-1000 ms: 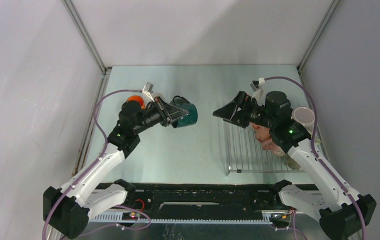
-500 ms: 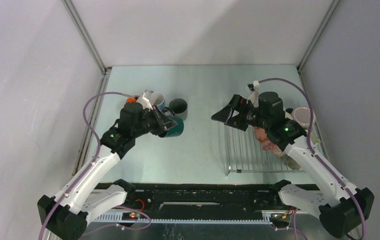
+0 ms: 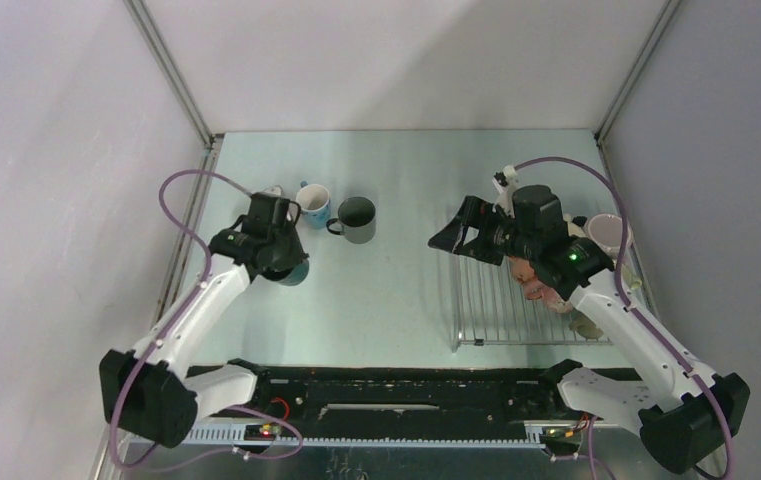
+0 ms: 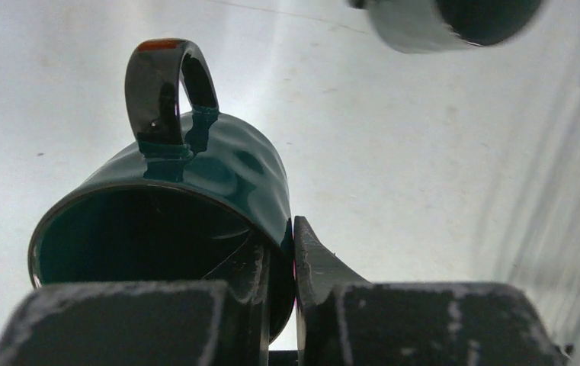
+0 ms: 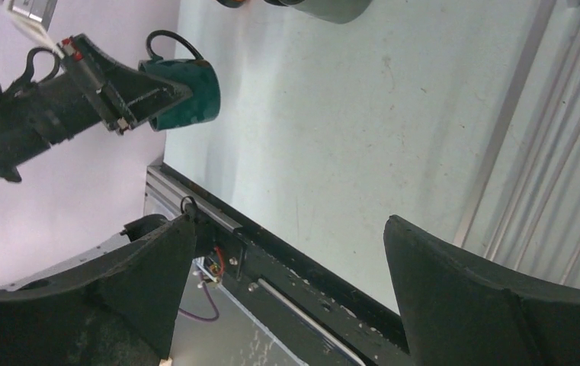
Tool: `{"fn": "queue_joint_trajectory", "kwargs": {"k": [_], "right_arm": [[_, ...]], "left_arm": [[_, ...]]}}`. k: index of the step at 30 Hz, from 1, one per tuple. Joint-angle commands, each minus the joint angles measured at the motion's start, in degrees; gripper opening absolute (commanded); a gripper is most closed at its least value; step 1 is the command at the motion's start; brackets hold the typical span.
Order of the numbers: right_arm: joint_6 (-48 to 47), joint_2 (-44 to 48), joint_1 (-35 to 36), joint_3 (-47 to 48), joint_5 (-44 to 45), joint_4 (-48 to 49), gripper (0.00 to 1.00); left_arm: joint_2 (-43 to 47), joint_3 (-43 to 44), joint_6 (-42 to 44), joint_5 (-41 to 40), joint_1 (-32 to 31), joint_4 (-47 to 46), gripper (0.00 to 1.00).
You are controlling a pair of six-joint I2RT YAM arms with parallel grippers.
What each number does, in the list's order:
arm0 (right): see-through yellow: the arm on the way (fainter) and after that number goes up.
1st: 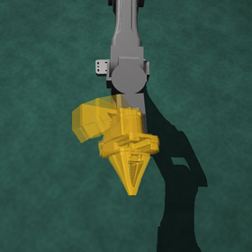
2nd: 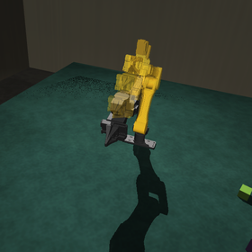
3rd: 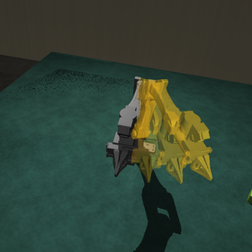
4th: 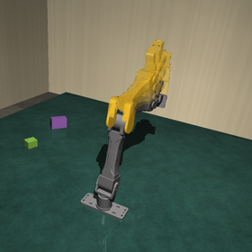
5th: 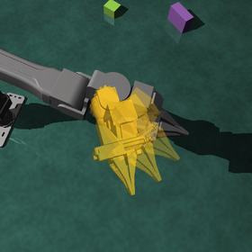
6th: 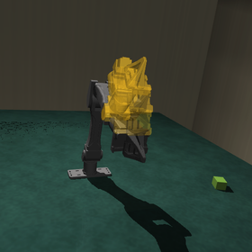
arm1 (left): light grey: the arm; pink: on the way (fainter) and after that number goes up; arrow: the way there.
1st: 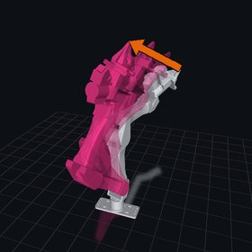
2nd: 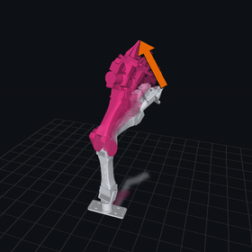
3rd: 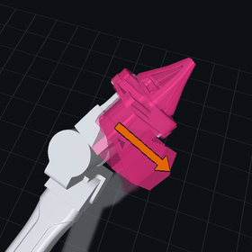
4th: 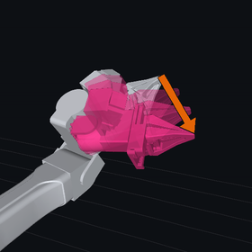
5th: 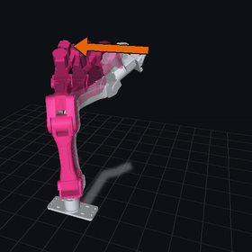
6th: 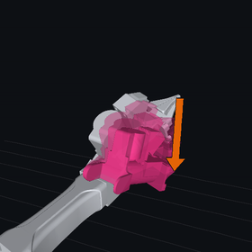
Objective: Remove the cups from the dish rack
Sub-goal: Place the cup at the center of the board.
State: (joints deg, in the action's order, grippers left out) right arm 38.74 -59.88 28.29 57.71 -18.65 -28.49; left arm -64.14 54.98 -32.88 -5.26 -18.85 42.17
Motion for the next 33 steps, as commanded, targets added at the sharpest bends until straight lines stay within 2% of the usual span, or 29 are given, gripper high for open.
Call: {"fn": "queue_joint_trajectory", "kwargs": {"k": [1, 8, 19, 27, 33], "right_arm": [[-3.4, 0.0, 0.9, 2.3, 1.5, -1.3, 1.00], [-5.1, -0.1, 1.8, 2.3, 2.7, -2.8, 1.00], [-7.6, -0.1, 2.0, 2.2, 2.5, -4.3, 1.00], [-8.6, -1.0, 2.1, 2.3, 1.8, -4.9, 1.00], [-8.9, -1.2, 2.5, 2.2, 2.4, -5.8, 1.00]], "left_arm": [[-4.2, 5.5, 4.2, -4.9, 4.7, -1.0, 0.00], [-13.7, 8.3, 6.2, -7.6, 11.5, -1.6, 0.00], [-25.3, 14.2, 7.2, -7.7, 17.1, -2.3, 0.00], [-30.7, 16.9, 9.1, -7.5, 21.7, -1.8, 0.00], [-32.6, 17.9, 10.2, -6.8, 22.9, -1.5, 0.00]]}}
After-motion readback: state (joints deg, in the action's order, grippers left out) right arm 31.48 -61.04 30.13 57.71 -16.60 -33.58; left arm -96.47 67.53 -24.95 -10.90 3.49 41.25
